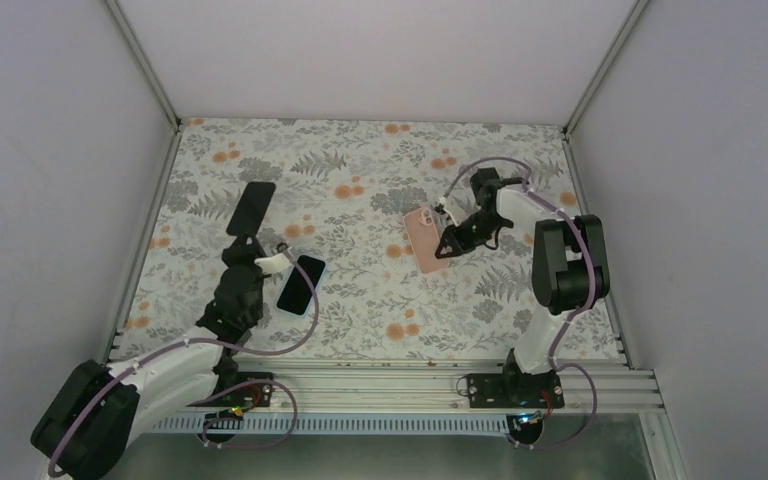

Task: Take the phone out of the phone case
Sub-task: Place the phone case at the center of the board, then adjust the phone at the center of the board.

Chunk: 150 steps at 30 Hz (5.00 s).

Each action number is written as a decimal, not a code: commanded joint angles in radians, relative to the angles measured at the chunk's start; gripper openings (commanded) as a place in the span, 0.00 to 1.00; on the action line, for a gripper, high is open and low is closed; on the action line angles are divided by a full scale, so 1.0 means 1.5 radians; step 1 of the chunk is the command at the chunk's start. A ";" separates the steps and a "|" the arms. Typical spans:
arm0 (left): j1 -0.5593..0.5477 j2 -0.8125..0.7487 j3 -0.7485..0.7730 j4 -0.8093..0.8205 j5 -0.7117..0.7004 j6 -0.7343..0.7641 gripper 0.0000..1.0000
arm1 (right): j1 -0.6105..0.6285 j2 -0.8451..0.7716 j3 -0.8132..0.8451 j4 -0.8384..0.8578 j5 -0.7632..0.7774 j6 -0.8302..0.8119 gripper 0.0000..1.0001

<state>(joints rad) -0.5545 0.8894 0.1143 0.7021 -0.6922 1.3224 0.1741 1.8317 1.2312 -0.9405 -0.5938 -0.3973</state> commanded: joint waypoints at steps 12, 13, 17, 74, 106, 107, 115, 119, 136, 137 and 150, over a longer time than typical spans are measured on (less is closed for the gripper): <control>0.078 0.084 -0.114 0.094 0.023 0.029 0.07 | -0.059 -0.006 -0.048 0.032 0.032 -0.014 0.28; 0.079 0.093 -0.115 0.097 0.024 0.030 0.13 | -0.063 -0.008 -0.048 0.036 0.043 -0.011 0.35; 0.077 0.076 -0.117 0.059 0.042 0.033 0.61 | -0.071 -0.026 -0.047 0.042 0.079 -0.009 0.62; 0.190 0.709 0.738 -0.955 0.675 -0.274 0.02 | 0.679 0.154 0.181 0.261 0.227 -0.096 0.03; 0.169 0.727 0.649 -0.916 0.603 -0.259 0.02 | 0.668 0.219 0.196 0.336 0.331 -0.050 0.03; 0.169 0.723 0.646 -0.917 0.599 -0.258 0.02 | 0.663 0.204 0.182 0.341 0.341 -0.056 0.03; 0.170 0.712 0.626 -0.927 0.587 -0.255 0.02 | 0.595 0.091 0.077 0.331 0.328 -0.080 0.03; 0.162 0.713 0.627 -0.933 0.593 -0.262 0.02 | 0.570 0.067 0.032 0.353 0.324 -0.083 0.03; 0.133 0.634 0.526 -0.966 0.618 -0.292 0.02 | 0.427 0.031 -0.040 0.415 0.371 -0.171 0.03; 0.128 0.630 0.525 -0.968 0.622 -0.294 0.02 | 0.423 0.026 -0.043 0.408 0.371 -0.178 0.03; 0.225 0.604 0.604 -0.956 0.614 -0.326 0.55 | 0.399 -0.048 -0.021 0.218 0.260 -0.303 0.76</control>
<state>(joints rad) -0.2836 1.7630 1.0134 -0.6018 0.2596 0.8486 0.7773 1.7588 1.1587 -0.4717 -0.1196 -0.7433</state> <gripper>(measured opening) 0.306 0.658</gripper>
